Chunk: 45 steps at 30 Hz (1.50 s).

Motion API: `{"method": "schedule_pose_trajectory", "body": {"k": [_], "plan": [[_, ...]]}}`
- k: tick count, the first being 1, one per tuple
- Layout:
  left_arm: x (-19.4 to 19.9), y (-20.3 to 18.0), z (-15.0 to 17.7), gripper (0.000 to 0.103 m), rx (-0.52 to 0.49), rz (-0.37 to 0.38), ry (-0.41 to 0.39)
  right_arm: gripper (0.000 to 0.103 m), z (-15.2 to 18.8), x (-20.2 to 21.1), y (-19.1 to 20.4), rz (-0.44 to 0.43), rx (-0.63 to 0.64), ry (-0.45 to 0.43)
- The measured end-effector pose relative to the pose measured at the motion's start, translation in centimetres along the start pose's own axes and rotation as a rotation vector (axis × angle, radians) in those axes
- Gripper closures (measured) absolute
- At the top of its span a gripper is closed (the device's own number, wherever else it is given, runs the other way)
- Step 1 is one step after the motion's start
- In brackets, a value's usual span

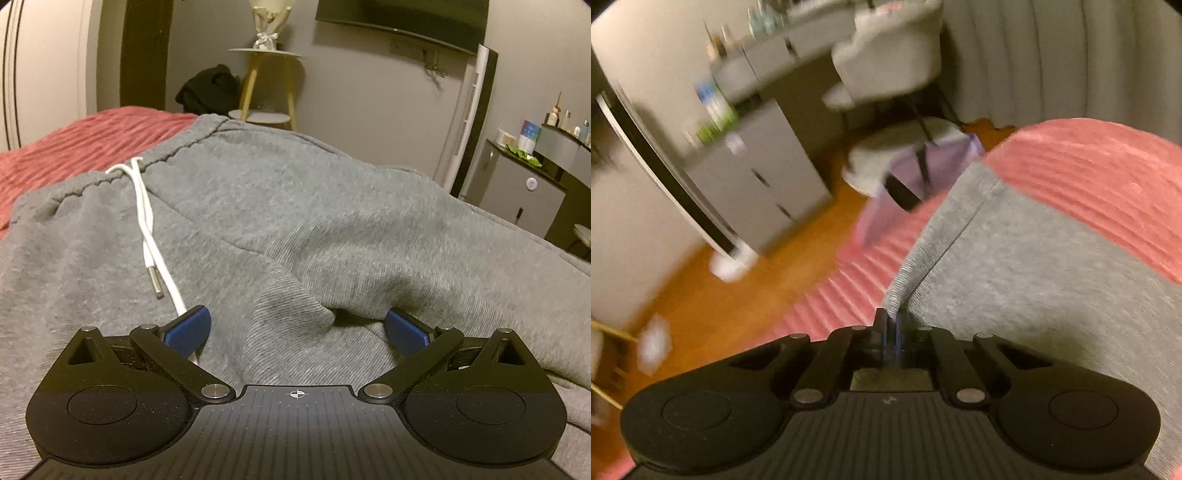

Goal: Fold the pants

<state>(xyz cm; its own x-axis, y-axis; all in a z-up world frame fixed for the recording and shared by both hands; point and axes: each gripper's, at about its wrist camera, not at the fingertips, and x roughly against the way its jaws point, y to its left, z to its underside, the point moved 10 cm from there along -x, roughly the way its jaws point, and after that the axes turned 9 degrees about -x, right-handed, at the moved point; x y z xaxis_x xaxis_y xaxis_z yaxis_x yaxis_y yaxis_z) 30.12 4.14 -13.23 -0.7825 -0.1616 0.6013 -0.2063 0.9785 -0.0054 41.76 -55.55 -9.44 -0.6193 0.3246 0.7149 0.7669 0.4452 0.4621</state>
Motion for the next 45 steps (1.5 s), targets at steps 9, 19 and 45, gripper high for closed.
{"method": "schedule_pose_trajectory", "body": {"k": [9,19,45], "plan": [[0.4,0.3,-0.1,0.000,0.030,0.020,-0.018,0.100,6.2,18.5,-12.7,-0.244,-0.169,-0.120],[1.0,0.1,0.1,0.000,0.055,0.020,-0.032,0.077,12.2,18.2,-22.8,-0.273,-0.407,0.001],[-15.5,-4.6,-16.4,0.010,0.357,0.379,0.350,0.091,12.3,15.2,-21.3,-0.409,-0.504,0.083]]}}
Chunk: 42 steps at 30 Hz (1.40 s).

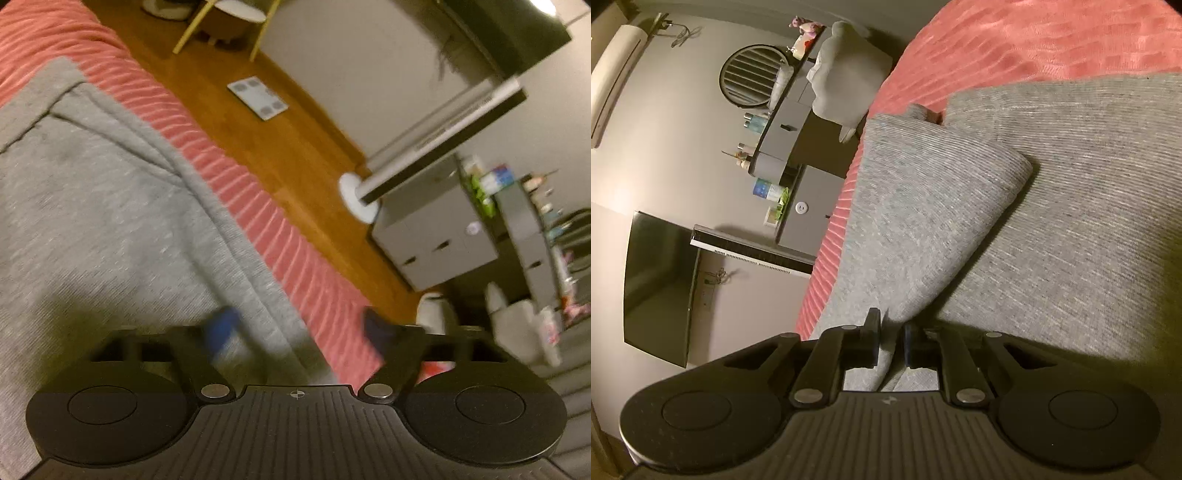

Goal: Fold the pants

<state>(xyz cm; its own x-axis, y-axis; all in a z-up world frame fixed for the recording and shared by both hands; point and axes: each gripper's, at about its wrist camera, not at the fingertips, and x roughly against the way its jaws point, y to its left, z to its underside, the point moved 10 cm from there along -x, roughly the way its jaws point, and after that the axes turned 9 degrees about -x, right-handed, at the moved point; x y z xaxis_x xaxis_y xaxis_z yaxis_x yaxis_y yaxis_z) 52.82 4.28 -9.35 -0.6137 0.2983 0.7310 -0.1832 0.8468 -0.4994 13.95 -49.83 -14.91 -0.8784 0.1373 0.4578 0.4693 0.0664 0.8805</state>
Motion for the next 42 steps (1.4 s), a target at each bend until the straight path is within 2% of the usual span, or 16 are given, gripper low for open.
{"method": "schedule_pose_trajectory", "body": {"k": [2,4,5,7,12,17,21,25,27,30,33,36,38,39,40,42], "plan": [[-1.8,0.0,0.4,0.023,-0.015,-0.043,0.070,0.091,0.2,0.0,-0.2,0.003,0.010,-0.001],[-2.4,0.8,1.1,0.070,-0.050,-0.144,0.099,0.092,0.4,-0.1,0.0,0.015,0.039,-0.008],[-2.2,0.9,1.2,0.084,-0.087,-0.161,0.091,0.095,0.5,-0.1,0.0,0.022,0.054,-0.010],[-0.6,0.9,1.0,0.093,-0.089,-0.099,0.050,0.098,0.5,0.1,0.1,0.034,0.068,-0.007],[9.5,0.6,0.9,0.095,-0.104,0.089,-0.162,0.099,-0.6,2.4,3.6,-0.013,0.127,-0.021],[21.2,3.1,7.9,0.095,-0.168,0.205,-0.293,0.099,-2.1,8.5,7.1,-0.085,0.217,-0.069],[23.0,9.7,17.2,0.094,-0.118,0.129,-0.213,0.099,-1.8,14.3,5.9,-0.087,0.281,-0.083],[20.5,16.9,22.7,0.094,-0.025,0.026,-0.093,0.098,-0.3,16.6,0.2,0.051,0.318,-0.044],[20.1,18.7,22.1,0.084,-0.052,-0.046,-0.129,0.097,0.1,16.2,-3.0,0.131,0.304,-0.011],[20.8,19.5,19.0,0.029,-0.005,-0.042,-0.230,0.089,-0.7,16.2,-5.5,0.170,0.234,-0.030],[20.7,19.7,15.7,0.020,-0.047,-0.088,-0.308,0.065,-1.8,16.0,-5.5,0.142,0.185,-0.081],[18.9,21.4,13.9,0.020,-0.022,-0.164,-0.261,0.057,-2.4,14.7,-5.7,0.121,0.157,-0.059],[18.2,23.0,13.5,0.031,0.031,-0.156,-0.238,0.058,-2.6,13.9,-5.6,0.126,0.144,-0.055],[18.3,23.2,13.3,0.045,0.052,-0.142,-0.236,0.065,-2.5,13.7,-5.3,0.119,0.142,-0.059],[18.9,23.8,13.2,0.055,0.066,-0.127,-0.240,0.092,-2.6,13.6,-4.9,0.118,0.149,-0.065],[19.2,23.6,12.5,0.057,0.070,-0.097,-0.258,0.097,-2.8,13.7,-4.3,0.119,0.175,-0.084]]}}
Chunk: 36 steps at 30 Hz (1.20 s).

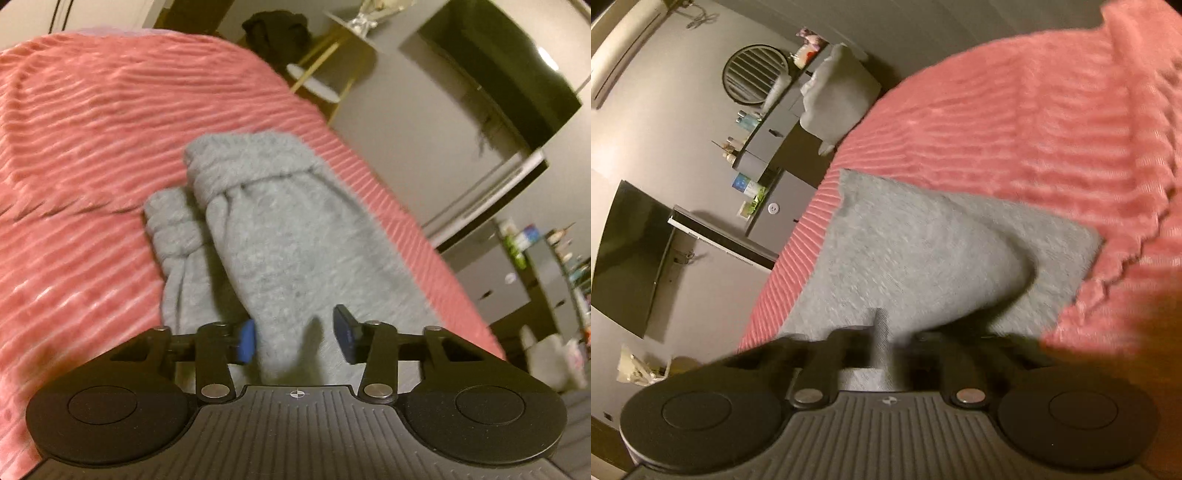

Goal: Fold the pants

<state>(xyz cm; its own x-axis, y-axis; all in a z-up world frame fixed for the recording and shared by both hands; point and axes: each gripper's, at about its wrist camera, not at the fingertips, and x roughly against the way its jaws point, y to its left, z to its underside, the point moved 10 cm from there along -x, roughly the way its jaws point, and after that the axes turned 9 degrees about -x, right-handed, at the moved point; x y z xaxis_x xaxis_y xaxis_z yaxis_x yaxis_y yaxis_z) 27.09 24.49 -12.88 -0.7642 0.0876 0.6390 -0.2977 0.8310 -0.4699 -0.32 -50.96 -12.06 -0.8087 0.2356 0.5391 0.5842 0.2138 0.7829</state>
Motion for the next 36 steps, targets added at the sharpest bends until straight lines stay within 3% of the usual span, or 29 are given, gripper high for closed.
{"method": "schedule_pose_trajectory", "body": {"k": [2,3,5,6,7,8,9,10,13,17,19,22,25,27,30,33,36], "plan": [[-0.7,0.5,0.3,0.053,-0.017,-0.005,0.021,0.095,-0.5,0.1,0.2,-0.006,-0.004,-0.009],[-0.8,0.7,0.2,0.045,-0.028,-0.021,0.038,0.092,-0.7,0.0,0.0,-0.002,-0.019,-0.012],[-1.8,0.4,-0.2,0.044,-0.041,-0.014,0.054,0.077,-0.9,-0.5,-0.3,0.012,-0.040,-0.013],[-2.2,0.3,-0.4,0.050,-0.042,-0.014,0.064,0.067,-1.0,-1.0,-0.5,0.024,-0.052,-0.011],[-2.3,0.1,-0.7,0.076,-0.048,-0.016,0.067,0.067,-0.9,-1.2,-0.6,0.025,-0.058,-0.007],[-1.8,0.1,-0.7,0.092,-0.064,-0.032,0.065,0.069,-0.8,-1.6,-0.4,0.024,-0.058,0.000],[-1.6,-0.2,-1.2,0.092,-0.069,-0.034,0.066,0.093,-0.7,-1.9,-0.3,0.041,-0.046,0.003],[-1.0,-0.6,-1.8,0.092,-0.051,-0.008,0.050,0.098,-0.6,-2.2,0.2,0.066,-0.017,0.008],[2.5,-2.9,-5.1,0.092,0.006,0.130,-0.070,0.098,-1.5,-1.6,3.6,0.096,0.117,-0.014],[8.2,-4.9,-7.0,0.092,-0.013,0.273,-0.220,0.098,-5.1,3.0,9.8,-0.138,0.139,-0.122],[8.7,-3.7,-5.8,0.091,-0.047,0.245,-0.217,0.098,-6.4,5.1,10.6,-0.191,0.162,-0.187],[5.9,0.4,-1.3,0.090,-0.050,0.134,-0.080,0.097,-7.0,6.1,7.4,-0.196,0.120,-0.207],[3.0,4.3,3.9,0.088,-0.043,0.002,0.066,0.096,-5.0,3.3,1.2,0.044,0.193,-0.138],[2.8,5.2,4.9,0.085,-0.017,-0.005,0.050,0.097,-3.2,0.9,-3.3,0.204,0.170,-0.039],[3.1,4.7,3.9,0.085,0.007,-0.004,0.042,0.097,-3.1,1.2,-4.1,0.160,0.090,-0.072],[4.0,3.5,2.4,0.084,-0.079,-0.018,0.005,0.095,-3.2,1.2,-2.4,0.181,0.153,-0.072],[4.7,3.3,2.5,0.086,-0.128,-0.028,-0.010,0.095,-3.6,1.8,-1.2,0.147,0.200,-0.088]]}}
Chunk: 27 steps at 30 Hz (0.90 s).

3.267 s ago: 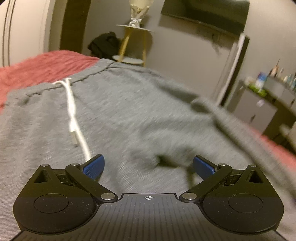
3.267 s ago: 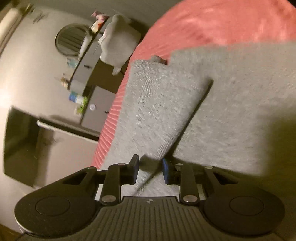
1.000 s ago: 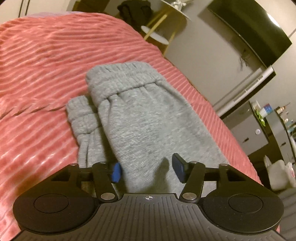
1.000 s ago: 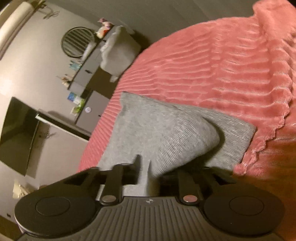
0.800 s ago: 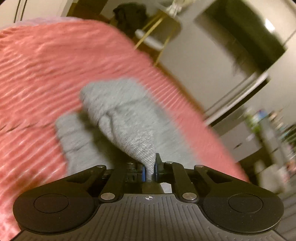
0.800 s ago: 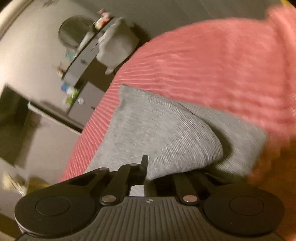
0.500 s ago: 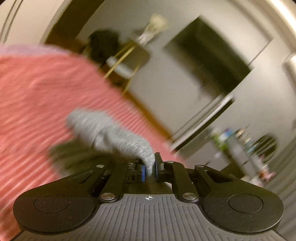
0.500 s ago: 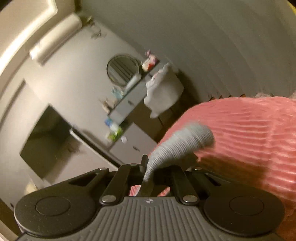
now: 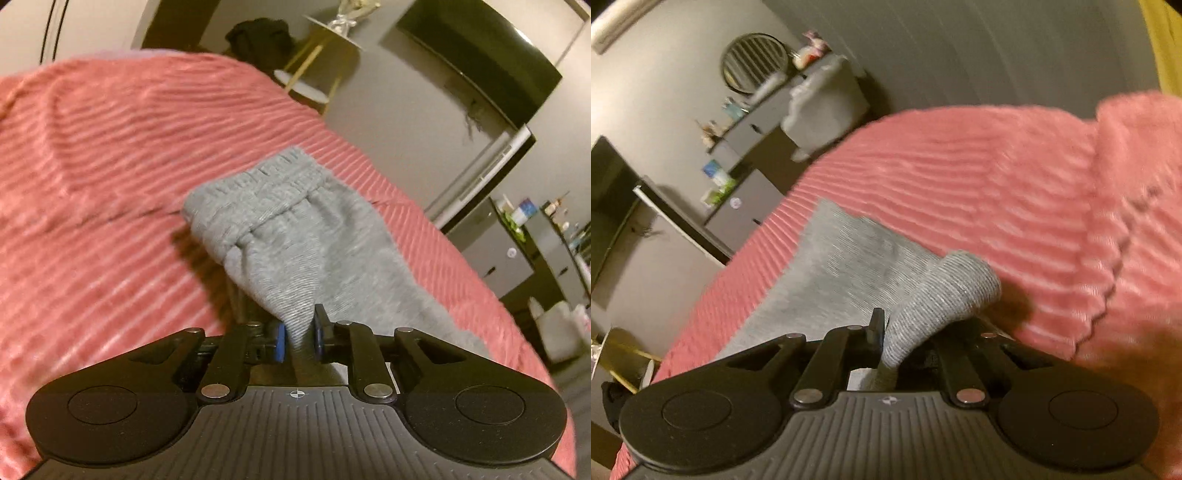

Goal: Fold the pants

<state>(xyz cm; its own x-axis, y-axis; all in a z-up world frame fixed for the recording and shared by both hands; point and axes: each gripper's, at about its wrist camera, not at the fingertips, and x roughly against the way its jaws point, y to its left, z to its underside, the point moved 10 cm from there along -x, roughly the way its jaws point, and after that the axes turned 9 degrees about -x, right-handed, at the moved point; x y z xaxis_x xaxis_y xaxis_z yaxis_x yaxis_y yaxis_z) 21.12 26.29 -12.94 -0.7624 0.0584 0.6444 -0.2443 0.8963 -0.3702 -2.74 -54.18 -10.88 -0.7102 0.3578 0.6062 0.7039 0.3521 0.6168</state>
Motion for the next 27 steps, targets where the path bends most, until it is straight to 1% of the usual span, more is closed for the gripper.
{"method": "schedule_pose_trajectory", "body": {"k": [1,2,4,5,8,9,10,11,12,13,14,15,16,17,18,19,20,21,22,24,25,26,27], "plan": [[0.2,0.1,0.3,0.088,-0.006,-0.009,0.002,0.095,-0.3,0.1,-0.1,0.006,0.007,-0.012],[0.2,0.3,0.7,0.089,-0.003,-0.018,0.006,0.095,-0.4,0.2,-0.6,0.028,0.020,-0.028],[0.1,0.9,1.2,0.089,0.011,-0.032,0.019,0.095,0.2,0.4,-1.6,0.102,0.054,-0.035],[0.1,1.1,1.4,0.089,0.014,-0.042,0.016,0.096,0.6,0.3,-2.1,0.122,0.069,-0.024],[1.5,1.0,1.4,0.089,-0.028,-0.062,-0.011,0.097,0.7,0.8,-1.7,0.128,0.089,-0.044],[1.9,1.0,1.2,0.089,-0.050,-0.075,-0.010,0.096,0.4,1.0,-1.5,0.137,0.096,-0.055],[2.2,1.1,1.1,0.084,-0.063,-0.105,-0.001,0.094,0.2,1.3,-1.3,0.155,0.109,-0.062],[2.7,1.5,0.8,0.079,-0.069,-0.165,0.004,0.092,0.0,1.3,-1.5,0.202,0.128,-0.063],[3.4,2.2,0.5,0.066,-0.070,-0.255,-0.005,0.080,-0.5,1.2,-1.7,0.265,0.148,-0.075],[4.8,2.9,0.0,0.049,-0.073,-0.386,-0.036,0.059,-0.8,1.6,-1.9,0.331,0.170,-0.101],[6.1,3.0,-0.5,0.041,-0.088,-0.465,-0.080,0.052,-1.3,2.3,-2.0,0.425,0.209,-0.148],[7.1,2.2,-1.0,0.031,-0.127,-0.472,-0.133,0.052,-1.7,3.2,-1.9,0.501,0.254,-0.208],[7.6,0.5,-1.3,0.026,-0.186,-0.425,-0.166,0.052,-2.0,4.1,-1.2,0.516,0.291,-0.258],[7.6,-1.6,-1.4,0.024,-0.257,-0.374,-0.170,0.052,-1.9,4.7,0.0,0.471,0.307,-0.286],[7.3,-3.8,-1.3,0.023,-0.326,-0.341,-0.158,0.048,-1.5,5.0,1.1,0.412,0.308,-0.291],[6.8,-6.4,-1.0,0.022,-0.402,-0.307,-0.145,0.039,-0.7,5.0,2.6,0.338,0.308,-0.278],[6.3,-9.2,-0.5,0.021,-0.469,-0.262,-0.138,0.036,0.3,4.8,4.1,0.275,0.315,-0.249],[5.7,-11.8,0.1,0.017,-0.522,-0.213,-0.129,0.031,2.2,4.1,6.0,0.195,0.338,-0.193],[4.9,-14.6,0.9,0.015,-0.569,-0.165,-0.116,0.030,3.9,3.4,7.6,0.132,0.363,-0.139],[3.2,-19.4,2.9,0.015,-0.638,-0.080,-0.076,0.029,7.8,1.8,10.0,0.036,0.410,-0.025],[2.1,-21.5,4.0,0.015,-0.669,-0.044,-0.055,0.029,10.0,0.9,10.7,0.009,0.427,0.042],[1.1,-23.1,5.1,0.016,-0.690,-0.024,-0.041,0.028,11.6,0.2,11.1,-0.002,0.434,0.089],[0.0,-24.2,6.0,0.016,-0.708,-0.011,-0.031,0.022,13.4,-0.7,11.1,-0.012,0.442,0.146]]}}
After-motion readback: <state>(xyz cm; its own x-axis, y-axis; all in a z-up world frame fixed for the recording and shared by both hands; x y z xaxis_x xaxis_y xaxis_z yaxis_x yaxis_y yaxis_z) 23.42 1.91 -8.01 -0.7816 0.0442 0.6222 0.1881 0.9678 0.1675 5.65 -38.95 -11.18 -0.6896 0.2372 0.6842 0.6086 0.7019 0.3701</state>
